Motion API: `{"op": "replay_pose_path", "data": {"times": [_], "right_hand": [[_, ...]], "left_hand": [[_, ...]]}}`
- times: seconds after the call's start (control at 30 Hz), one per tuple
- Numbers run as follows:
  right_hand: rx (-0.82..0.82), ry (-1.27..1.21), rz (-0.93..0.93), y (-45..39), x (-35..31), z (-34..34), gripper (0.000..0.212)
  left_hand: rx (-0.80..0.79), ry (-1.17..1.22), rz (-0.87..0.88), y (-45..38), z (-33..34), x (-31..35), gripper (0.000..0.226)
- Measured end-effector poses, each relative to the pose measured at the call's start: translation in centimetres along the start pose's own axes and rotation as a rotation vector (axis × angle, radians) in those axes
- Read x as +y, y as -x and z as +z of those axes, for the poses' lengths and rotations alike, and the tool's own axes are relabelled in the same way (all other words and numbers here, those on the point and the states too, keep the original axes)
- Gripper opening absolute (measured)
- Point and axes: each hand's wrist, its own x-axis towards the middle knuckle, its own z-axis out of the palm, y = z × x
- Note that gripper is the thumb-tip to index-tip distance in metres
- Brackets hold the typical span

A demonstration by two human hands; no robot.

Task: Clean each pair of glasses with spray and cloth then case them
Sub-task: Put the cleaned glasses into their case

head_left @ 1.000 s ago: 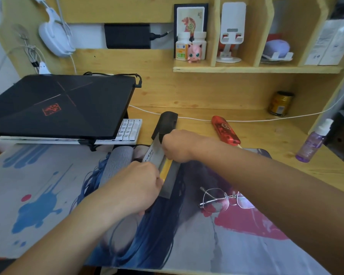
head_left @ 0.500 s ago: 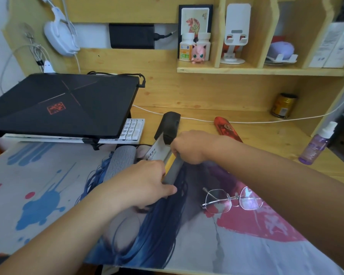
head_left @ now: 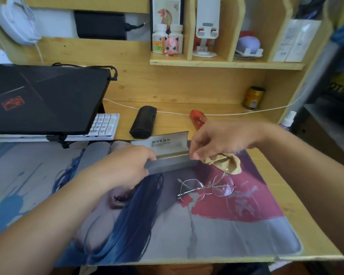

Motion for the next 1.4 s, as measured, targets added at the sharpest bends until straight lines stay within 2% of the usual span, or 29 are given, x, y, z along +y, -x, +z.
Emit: {"op": "replay_pose_path", "data": {"times": [0.1,0.2,0.27,0.3,0.37,0.4,0.5,0.63,0.73,0.87,0.97,1.03,1.1,1.2,1.3,1.4], "right_hand": [[-0.118,0.074,0.023,1.4,-0.1,0.5,0.013],[-0.237,0.210,0.076,1.1,-0.5,1.9,0.043],[-0.304,0.300,0.109,0.5,-0.3,3.6,0.057],[-0.324,0.333,0.114,0.2,-0.2,4.4,0.059],[-0.320,0.393,0.101,-0.2,-0.1,5.5,0.054],[-0.307,0.407,0.096,-0.2,-0.2,5.7,0.047],[-0.255,0.365,0.080,-0.1,-0.2,5.6,0.023],[-0.188,0.235,0.064,0.3,0.2,5.1,0.014],[-0.118,0.054,0.069,0.2,0.9,4.6,0.012],[-0.053,-0.301,0.097,0.2,1.1,3.9,0.013],[0.023,-0.580,0.073,-0.1,0.9,3.8,0.016],[0.111,-0.856,0.024,-0.5,0.3,4.1,0.015],[0.261,-1.096,-0.008,-1.1,-0.6,4.4,0.013],[0.467,-1.367,-0.018,-2.5,-2.4,5.0,0.012],[0.581,-1.477,0.038,-4.3,-3.7,5.6,0.021],[0.540,-1.465,0.092,-4.9,-3.6,5.9,0.023]], "left_hand": [[0.085,-0.074,0.011,0.5,0.5,0.4,0.042],[0.278,-0.091,0.073,2.3,1.8,1.1,0.046],[0.255,0.012,0.090,3.7,2.3,1.5,0.030],[0.160,0.056,0.089,4.1,2.7,1.5,0.028],[-0.067,0.102,0.092,4.4,3.6,1.7,0.032],[-0.109,0.123,0.093,4.3,3.9,1.6,0.033],[-0.046,0.202,0.047,3.4,4.3,1.0,0.030],[-0.052,0.362,0.005,3.2,4.2,0.3,0.032],[-0.057,0.551,0.023,3.3,4.3,0.5,0.035],[0.092,0.739,0.035,2.9,4.9,1.9,0.052],[0.119,1.059,-0.040,2.7,5.1,2.9,0.052],[0.126,1.251,-0.078,2.4,4.8,3.3,0.049],[0.154,1.336,-0.070,2.0,3.8,3.5,0.045],[0.215,1.242,-0.034,0.8,1.2,3.6,0.028],[0.214,1.116,-0.025,-1.0,-0.9,2.9,0.016],[0.162,0.972,-0.026,-2.6,-1.9,1.8,0.010]]}}
